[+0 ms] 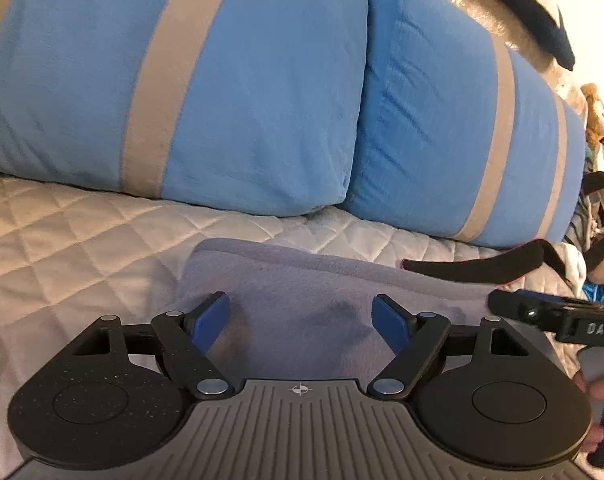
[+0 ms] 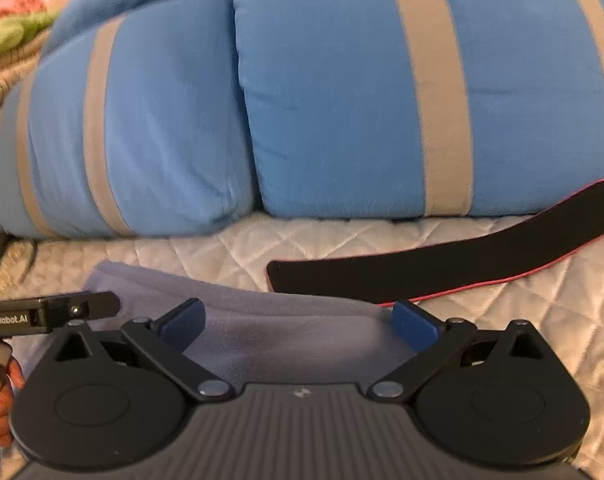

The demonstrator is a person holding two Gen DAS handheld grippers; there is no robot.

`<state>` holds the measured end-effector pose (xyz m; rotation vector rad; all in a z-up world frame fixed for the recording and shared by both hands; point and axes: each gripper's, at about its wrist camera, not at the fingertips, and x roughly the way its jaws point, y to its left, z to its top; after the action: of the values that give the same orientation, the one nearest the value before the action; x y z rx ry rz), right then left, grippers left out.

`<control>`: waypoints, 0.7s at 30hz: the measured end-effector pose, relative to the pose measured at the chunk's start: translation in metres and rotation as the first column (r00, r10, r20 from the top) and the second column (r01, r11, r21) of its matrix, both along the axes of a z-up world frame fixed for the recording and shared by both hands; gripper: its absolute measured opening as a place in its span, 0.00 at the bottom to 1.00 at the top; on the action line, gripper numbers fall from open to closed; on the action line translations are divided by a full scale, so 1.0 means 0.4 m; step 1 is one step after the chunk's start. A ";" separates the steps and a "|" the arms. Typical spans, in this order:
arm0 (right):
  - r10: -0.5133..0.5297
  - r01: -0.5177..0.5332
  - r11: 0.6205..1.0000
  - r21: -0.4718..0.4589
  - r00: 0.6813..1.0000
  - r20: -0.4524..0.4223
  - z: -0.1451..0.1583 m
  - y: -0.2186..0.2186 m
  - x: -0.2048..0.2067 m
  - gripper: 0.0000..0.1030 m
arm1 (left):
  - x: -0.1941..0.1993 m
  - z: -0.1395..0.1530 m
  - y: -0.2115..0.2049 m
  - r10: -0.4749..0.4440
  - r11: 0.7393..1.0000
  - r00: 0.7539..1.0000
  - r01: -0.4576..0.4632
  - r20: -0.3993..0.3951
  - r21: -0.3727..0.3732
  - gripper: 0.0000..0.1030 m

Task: Fold clothes

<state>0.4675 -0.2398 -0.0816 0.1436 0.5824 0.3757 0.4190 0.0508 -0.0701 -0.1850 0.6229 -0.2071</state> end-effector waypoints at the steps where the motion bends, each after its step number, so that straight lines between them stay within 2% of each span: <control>1: 0.009 -0.009 1.000 -0.015 1.000 0.011 0.005 -0.002 -0.009 1.00 | -0.018 0.008 -0.001 -0.002 1.000 1.000 0.002 0.003 0.012 0.76; 6: 0.121 -0.112 0.983 -0.143 0.991 0.052 0.019 0.020 -0.072 1.00 | -0.128 0.029 -0.038 -0.049 0.997 0.998 0.047 0.038 0.058 0.76; 8: 0.155 -0.140 0.964 -0.224 0.987 0.050 0.009 0.051 -0.083 1.00 | -0.161 0.021 -0.084 -0.086 0.989 0.995 0.081 0.041 0.120 0.76; 11: 0.145 -0.138 0.934 -0.331 0.989 -0.002 -0.014 0.096 -0.059 1.00 | -0.182 -0.010 -0.141 -0.113 0.970 0.994 0.111 -0.007 0.216 0.76; 17: 0.027 -0.044 0.956 -0.291 0.998 -0.060 -0.043 0.094 0.012 1.00 | -0.218 -0.030 -0.150 -0.121 0.956 0.992 0.121 -0.018 0.267 0.76; 21: -0.030 0.015 0.964 -0.267 0.998 -0.053 -0.038 0.079 0.031 1.00 | -0.243 -0.041 -0.152 -0.125 0.948 0.992 0.127 -0.025 0.292 0.76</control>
<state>0.4801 -0.2080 -0.0968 -0.0981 0.6811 0.2687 0.3220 -0.0102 -0.0865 0.1414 0.6647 -0.2348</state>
